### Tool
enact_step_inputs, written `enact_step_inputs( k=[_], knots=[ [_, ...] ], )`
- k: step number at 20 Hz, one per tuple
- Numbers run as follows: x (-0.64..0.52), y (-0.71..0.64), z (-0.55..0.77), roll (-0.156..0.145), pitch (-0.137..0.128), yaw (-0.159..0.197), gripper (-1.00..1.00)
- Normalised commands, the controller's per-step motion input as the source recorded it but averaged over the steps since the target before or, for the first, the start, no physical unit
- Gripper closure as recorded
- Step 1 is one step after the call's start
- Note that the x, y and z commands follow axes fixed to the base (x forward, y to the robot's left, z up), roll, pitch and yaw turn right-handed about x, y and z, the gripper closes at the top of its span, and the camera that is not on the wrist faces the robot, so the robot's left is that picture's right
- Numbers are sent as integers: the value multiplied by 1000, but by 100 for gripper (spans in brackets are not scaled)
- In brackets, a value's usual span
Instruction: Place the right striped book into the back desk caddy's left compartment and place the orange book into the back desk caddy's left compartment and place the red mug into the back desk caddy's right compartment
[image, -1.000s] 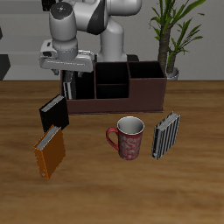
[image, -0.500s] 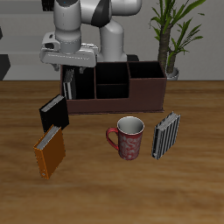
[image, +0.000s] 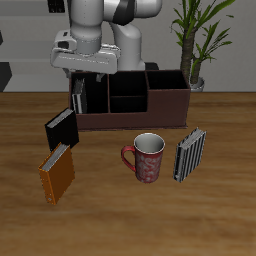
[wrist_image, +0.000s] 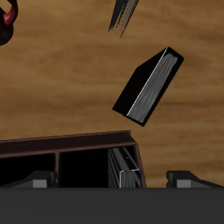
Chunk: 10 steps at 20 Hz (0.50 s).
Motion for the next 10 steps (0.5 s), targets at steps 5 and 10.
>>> enact_step_inputs(
  k=[5, 10],
  knots=[
    [373, 387, 154, 86, 22, -16, -100],
    [323, 312, 157, 12, -11, 17, -100]
  ],
)
